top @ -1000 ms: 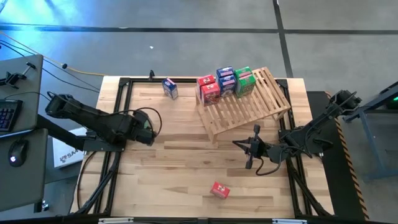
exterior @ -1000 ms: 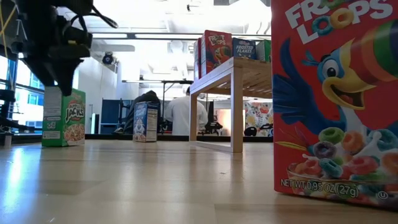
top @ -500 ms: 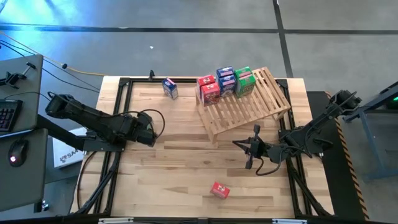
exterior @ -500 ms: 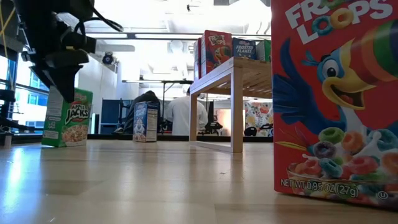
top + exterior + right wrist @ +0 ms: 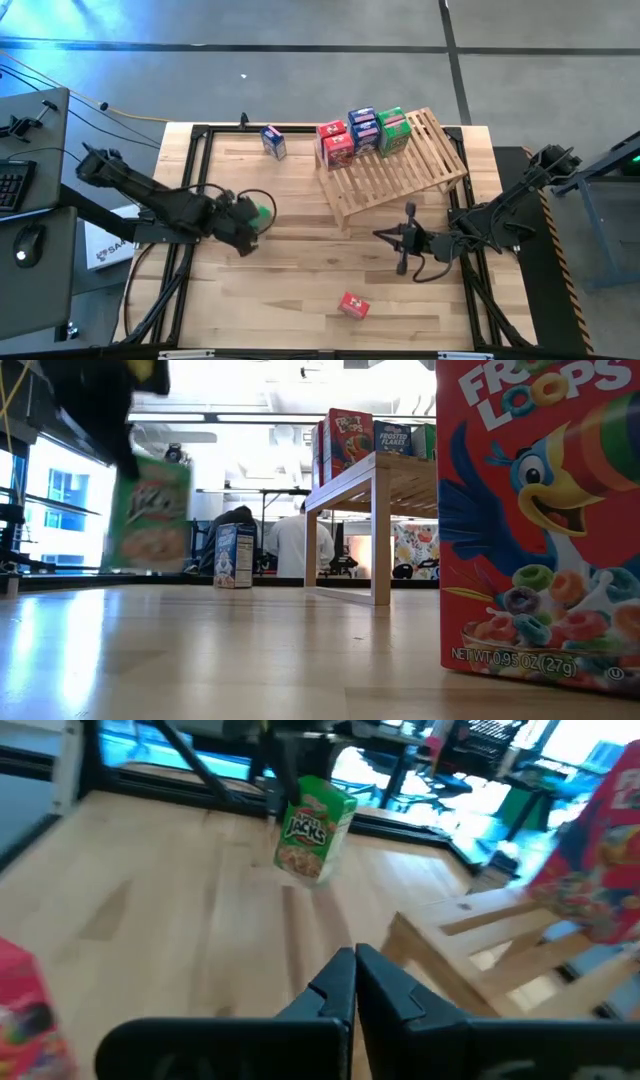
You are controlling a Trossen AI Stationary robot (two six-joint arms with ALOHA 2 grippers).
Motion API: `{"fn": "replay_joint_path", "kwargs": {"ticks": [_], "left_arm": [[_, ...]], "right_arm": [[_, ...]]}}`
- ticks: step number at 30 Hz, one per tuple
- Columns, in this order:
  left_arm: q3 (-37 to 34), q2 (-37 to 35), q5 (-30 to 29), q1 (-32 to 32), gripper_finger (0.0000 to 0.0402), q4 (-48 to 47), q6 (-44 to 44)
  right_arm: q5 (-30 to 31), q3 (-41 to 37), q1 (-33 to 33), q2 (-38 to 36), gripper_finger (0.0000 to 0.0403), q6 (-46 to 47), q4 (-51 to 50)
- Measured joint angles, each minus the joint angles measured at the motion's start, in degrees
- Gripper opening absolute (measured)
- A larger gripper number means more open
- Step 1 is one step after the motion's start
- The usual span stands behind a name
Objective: Stack cereal on shelf
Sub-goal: Put the green cereal box on the shelf aligned with the other green cereal boxes
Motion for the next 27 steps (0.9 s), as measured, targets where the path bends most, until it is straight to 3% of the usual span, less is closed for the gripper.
{"fn": "replay_joint_path", "kwargs": {"ticks": [5,10,18,22,27], "left_arm": [[0.0,3.0,0.2,-1.9,0.0182,13.2,6.1],[0.0,9.9,3.4,-2.5,0.0182,22.3,11.0],[0.2,18.0,7.8,-2.5,0.0181,33.4,18.1],[0.1,19.2,8.7,-2.6,0.0181,34.8,22.1],[0.0,19.3,10.3,-3.0,0.0181,37.2,25.7]], "right_arm": [[-6.5,0.0,0.0,4.6,0.0037,2.0,5.2],[-9.5,1.7,0.0,13.3,0.0112,0.3,12.8],[-10.6,10.9,-0.6,26.5,0.0233,0.1,13.2],[-13.9,15.4,-2.4,30.8,0.0262,0.3,13.2],[-18.8,20.5,-5.9,33.6,0.0268,0.0,11.1]]}}
